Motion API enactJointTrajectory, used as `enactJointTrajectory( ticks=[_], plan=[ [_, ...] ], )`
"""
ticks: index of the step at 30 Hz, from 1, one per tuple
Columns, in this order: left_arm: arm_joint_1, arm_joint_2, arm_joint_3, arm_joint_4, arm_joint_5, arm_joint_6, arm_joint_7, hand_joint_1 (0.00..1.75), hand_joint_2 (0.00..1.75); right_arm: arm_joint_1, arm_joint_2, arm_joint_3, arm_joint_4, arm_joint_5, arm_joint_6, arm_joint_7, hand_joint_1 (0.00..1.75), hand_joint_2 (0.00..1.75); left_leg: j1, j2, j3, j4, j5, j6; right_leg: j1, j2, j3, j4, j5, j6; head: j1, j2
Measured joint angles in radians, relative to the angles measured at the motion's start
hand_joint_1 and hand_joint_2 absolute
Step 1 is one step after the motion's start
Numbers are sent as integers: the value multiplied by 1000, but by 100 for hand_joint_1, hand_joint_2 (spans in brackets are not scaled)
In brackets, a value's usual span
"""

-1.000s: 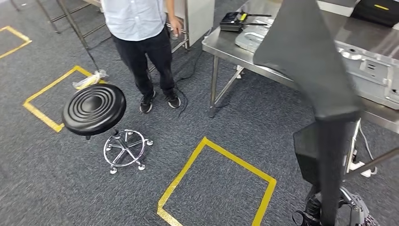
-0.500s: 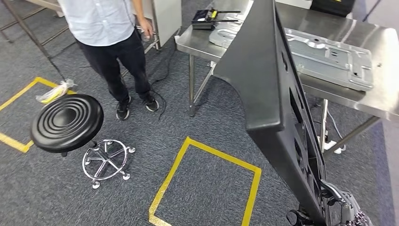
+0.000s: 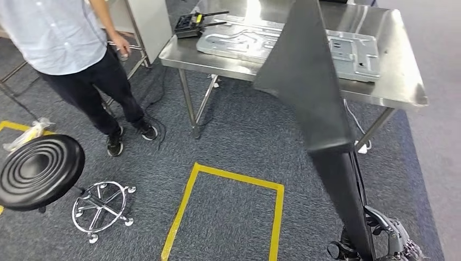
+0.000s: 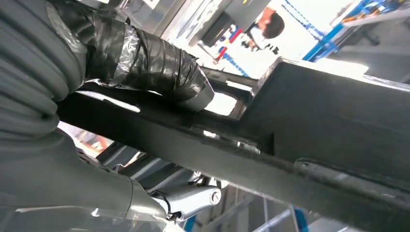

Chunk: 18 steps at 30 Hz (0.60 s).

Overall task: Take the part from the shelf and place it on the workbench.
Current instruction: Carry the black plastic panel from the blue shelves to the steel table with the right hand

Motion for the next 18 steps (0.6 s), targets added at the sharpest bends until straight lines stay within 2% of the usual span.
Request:
enactJointTrajectory(
  ticks=[1, 2, 3, 5, 7, 9, 11, 13, 14, 15, 16, 17, 18],
  plan=[
    [0, 0, 0, 0, 0, -1, 0, 0, 175, 0, -1, 1, 2, 1, 0, 0, 175, 175, 0, -2, -12, 16, 9, -1, 0, 14, 0, 2, 0, 0, 0, 0],
    [0, 0, 0, 0, 0, -1, 0, 0, 175, 0, -2, 1, 5, 1, 0, 0, 175, 175, 0, -3, -5, -10, 39, 0, 0, 28, 1, 4, -1, 1, 0, 0],
    [0, 0, 0, 0, 0, -1, 0, 0, 175, 0, -2, 2, 6, 2, 0, 0, 175, 175, 1, -11, 18, -69, 81, 1, 0, 42, 1, 8, -3, 3, 0, 0],
    [1, 0, 0, 0, 0, -1, 1, 0, 175, 0, -3, 3, 9, 2, 0, 0, 175, 175, 4, -50, 67, -192, 136, 7, 1, 67, -3, 18, -7, 10, 0, 0],
    [1, 1, 0, 0, 0, -2, 1, 0, 175, 0, -4, 5, 10, 5, 0, 0, 175, 175, 3, -72, 84, -237, 144, 15, 1, 85, -11, 25, -8, 20, 0, 0],
    [-2, 2, 0, 0, 0, -1, 4, 0, 175, 1, -7, 8, 12, 8, 0, 0, 175, 175, 1, -53, 87, -244, 150, 28, -2, 93, -16, 25, -6, 33, 0, 0],
    [-2, 2, -1, 0, 0, -1, 8, 0, 175, 1, -12, 11, 15, 9, 0, 0, 175, 175, 3, -33, 91, -255, 158, 42, -1, 51, -32, 58, -29, 44, 2, 0],
    [0, 1, -2, 0, 0, -1, 12, 0, 175, -2, -21, 18, 20, 6, 0, 0, 175, 175, 4, -13, 92, -259, 160, 49, -1, -4, -82, 164, -89, 51, 4, 0],
    [3, 1, -4, 0, 0, -2, 15, 0, 175, -3, -26, 23, 23, 5, 0, 0, 175, 175, 4, -2, 91, -259, 159, 50, -3, -14, -115, 229, -117, 55, 4, 0],
    [4, 2, -7, 0, 0, -3, 19, 0, 175, -3, -31, 27, 27, 3, 0, 0, 175, 175, 4, 8, 91, -258, 158, 50, -6, -19, -139, 277, -132, 58, 4, 0],
    [6, 2, -11, 0, 0, -5, 22, 0, 175, -3, -36, 30, 29, 2, 0, 0, 175, 175, 4, 17, 92, -258, 157, 49, -9, -21, -146, 290, -125, 60, 4, 0],
    [5, 2, -15, 0, 0, -7, 24, 0, 175, -3, -40, 34, 32, 1, 0, 0, 175, 175, 4, 25, 94, -258, 155, 47, -11, -24, -131, 263, -101, 60, 4, 0],
    [5, 2, -19, 0, 0, -8, 24, 0, 175, -3, -43, 37, 33, 0, 0, 0, 175, 175, 4, 30, 98, -258, 152, 44, -13, -30, -97, 198, -64, 59, 4, 0]
  ],
)
